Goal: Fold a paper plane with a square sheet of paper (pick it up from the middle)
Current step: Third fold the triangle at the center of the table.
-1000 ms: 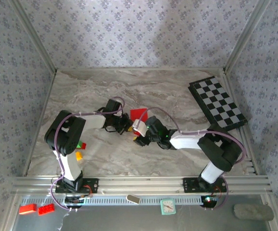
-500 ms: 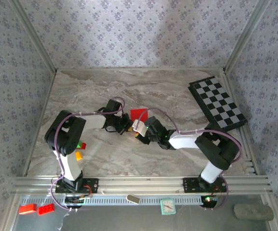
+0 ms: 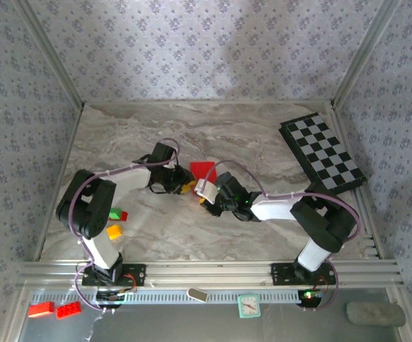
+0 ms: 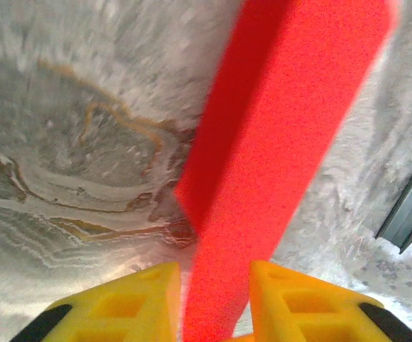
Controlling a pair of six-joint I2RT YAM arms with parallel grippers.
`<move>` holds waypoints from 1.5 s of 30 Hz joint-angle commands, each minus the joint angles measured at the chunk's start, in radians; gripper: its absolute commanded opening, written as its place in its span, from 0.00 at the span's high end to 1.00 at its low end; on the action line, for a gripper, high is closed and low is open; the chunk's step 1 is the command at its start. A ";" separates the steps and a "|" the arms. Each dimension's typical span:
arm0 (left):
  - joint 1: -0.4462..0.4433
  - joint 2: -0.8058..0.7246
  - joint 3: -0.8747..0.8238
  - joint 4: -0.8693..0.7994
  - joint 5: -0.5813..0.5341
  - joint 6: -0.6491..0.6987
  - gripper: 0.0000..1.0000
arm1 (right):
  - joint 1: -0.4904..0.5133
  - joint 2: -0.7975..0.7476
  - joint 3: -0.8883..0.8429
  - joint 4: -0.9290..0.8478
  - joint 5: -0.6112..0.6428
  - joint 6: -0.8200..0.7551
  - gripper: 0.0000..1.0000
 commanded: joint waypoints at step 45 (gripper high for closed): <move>-0.065 0.341 0.336 -0.317 -0.139 0.294 0.87 | -0.095 0.050 0.009 0.001 -0.041 0.349 0.93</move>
